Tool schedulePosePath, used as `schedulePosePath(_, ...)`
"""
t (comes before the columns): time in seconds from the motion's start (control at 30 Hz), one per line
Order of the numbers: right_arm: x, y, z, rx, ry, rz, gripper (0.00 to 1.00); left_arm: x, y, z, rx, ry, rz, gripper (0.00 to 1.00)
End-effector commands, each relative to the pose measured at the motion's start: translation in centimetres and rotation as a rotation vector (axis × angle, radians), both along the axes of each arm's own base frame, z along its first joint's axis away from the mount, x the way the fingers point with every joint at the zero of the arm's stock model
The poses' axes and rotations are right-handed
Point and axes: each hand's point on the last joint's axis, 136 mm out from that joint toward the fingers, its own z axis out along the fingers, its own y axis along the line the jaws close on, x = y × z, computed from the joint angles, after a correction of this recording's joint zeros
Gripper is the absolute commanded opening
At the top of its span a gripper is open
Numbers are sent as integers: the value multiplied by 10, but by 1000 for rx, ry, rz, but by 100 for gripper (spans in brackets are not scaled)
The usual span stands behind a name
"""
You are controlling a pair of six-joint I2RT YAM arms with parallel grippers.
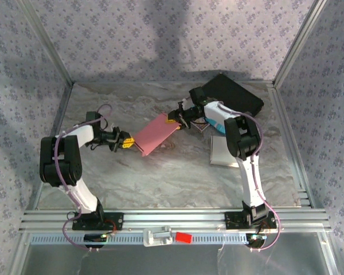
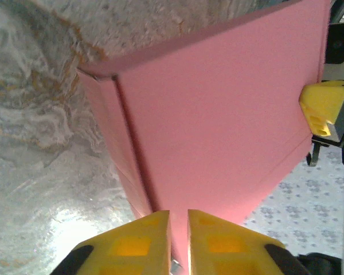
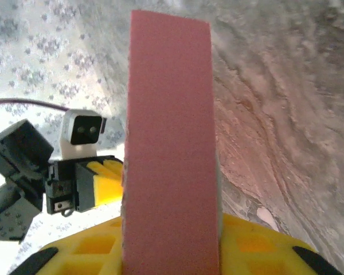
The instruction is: Fold the paper box
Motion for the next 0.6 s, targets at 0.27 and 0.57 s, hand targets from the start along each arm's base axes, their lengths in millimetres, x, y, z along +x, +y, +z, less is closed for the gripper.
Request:
schedulePosePath(0.27,-77,-51,19,-212,586,-329,29,-39,-88,132,641,-1144,-737,53)
schedulePosePath(0.57,-118,-75,21,-341,752,-519,30,-93,-137,94,786,-1371,-1329,64)
